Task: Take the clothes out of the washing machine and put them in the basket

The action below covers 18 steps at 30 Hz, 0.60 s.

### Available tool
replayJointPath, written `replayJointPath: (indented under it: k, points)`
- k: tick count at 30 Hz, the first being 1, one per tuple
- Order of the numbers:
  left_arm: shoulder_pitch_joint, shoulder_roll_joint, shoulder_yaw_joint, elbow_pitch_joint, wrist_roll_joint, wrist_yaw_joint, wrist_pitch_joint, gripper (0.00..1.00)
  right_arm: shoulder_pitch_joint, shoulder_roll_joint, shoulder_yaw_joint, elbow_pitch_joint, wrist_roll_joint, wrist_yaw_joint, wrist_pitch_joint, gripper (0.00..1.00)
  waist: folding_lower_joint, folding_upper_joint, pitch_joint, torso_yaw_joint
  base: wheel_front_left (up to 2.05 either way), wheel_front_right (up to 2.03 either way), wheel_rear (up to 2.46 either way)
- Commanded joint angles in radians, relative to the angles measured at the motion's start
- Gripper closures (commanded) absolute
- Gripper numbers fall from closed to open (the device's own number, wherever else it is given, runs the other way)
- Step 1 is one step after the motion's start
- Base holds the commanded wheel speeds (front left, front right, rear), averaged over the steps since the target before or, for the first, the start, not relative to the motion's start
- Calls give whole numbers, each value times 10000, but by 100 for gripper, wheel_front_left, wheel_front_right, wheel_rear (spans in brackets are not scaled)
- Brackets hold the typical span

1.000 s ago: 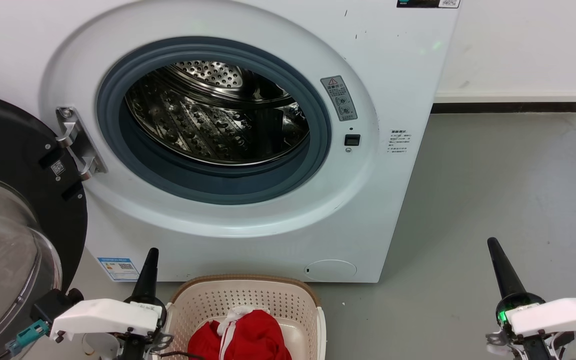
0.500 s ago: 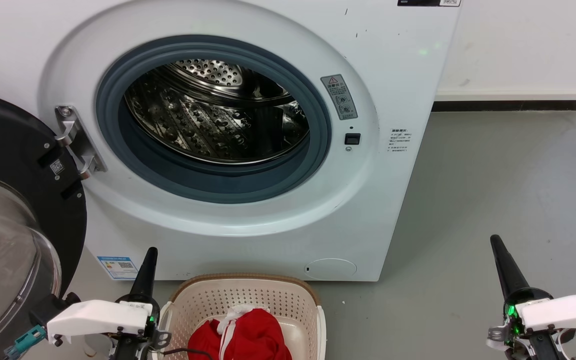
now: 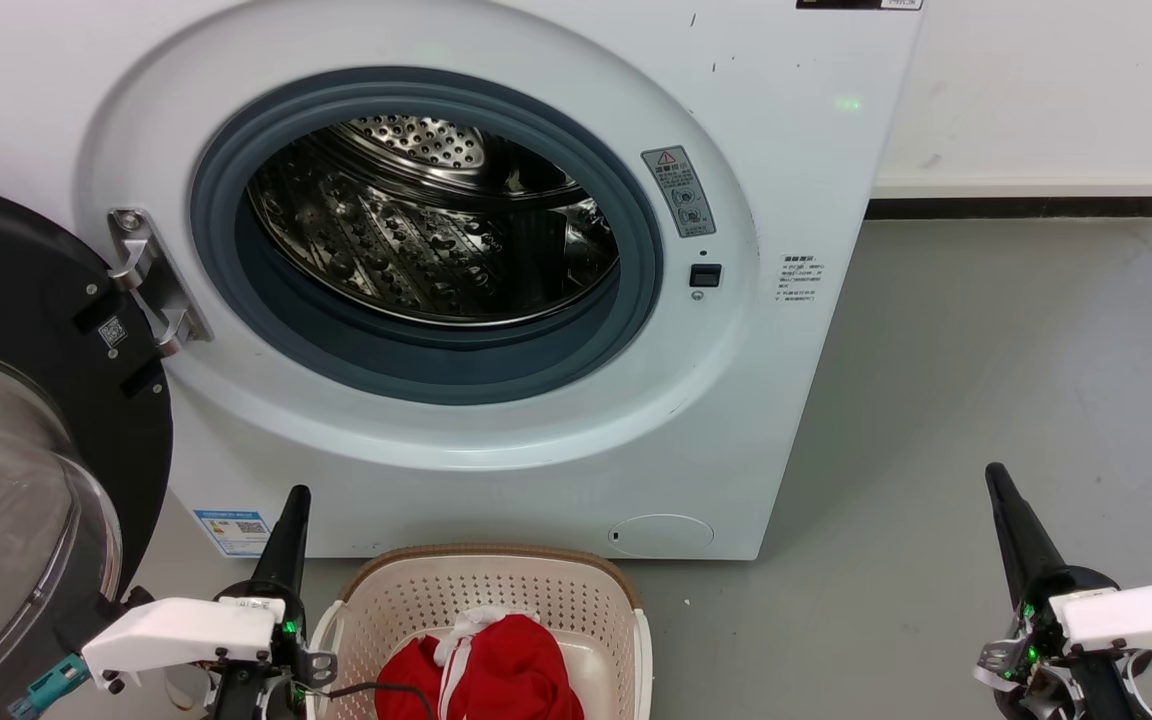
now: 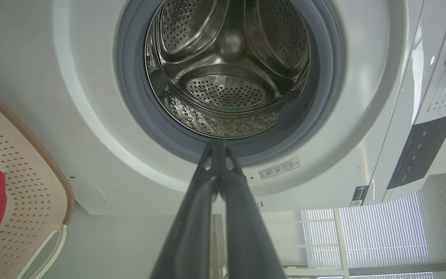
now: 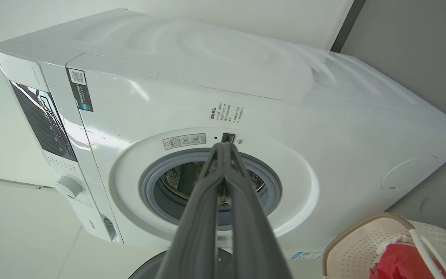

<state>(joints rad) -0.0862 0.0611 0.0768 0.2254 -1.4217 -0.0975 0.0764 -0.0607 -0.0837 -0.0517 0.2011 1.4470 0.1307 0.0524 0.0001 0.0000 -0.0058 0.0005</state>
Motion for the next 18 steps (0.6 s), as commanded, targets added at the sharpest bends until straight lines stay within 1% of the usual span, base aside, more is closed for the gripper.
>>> replayJointPath:
  k: [1, 6, 7, 18]
  points:
    - [-160, 0, 81, 0, -184, -97, 61, 100, -237, 1, -32, 38, 207, 1, 31, 100, -1, 0, 4, 0, 0, 0, 0]
    - [-198, -27, 152, 49, -561, -149, 134, 100, -322, 14, -78, 125, 602, 0, 90, 100, -1, 0, 21, -1, 0, 0, 0]
    - [-215, -41, 188, 76, -777, -196, 179, 100, -322, 23, -107, 177, 820, 0, 123, 100, -1, 0, 31, -2, 0, 0, 0]
    - [-254, -94, 344, 169, -1530, -311, 338, 100, -485, 51, -194, 357, 1602, -1, 261, 100, -1, 0, 67, -4, 0, 0, 0]
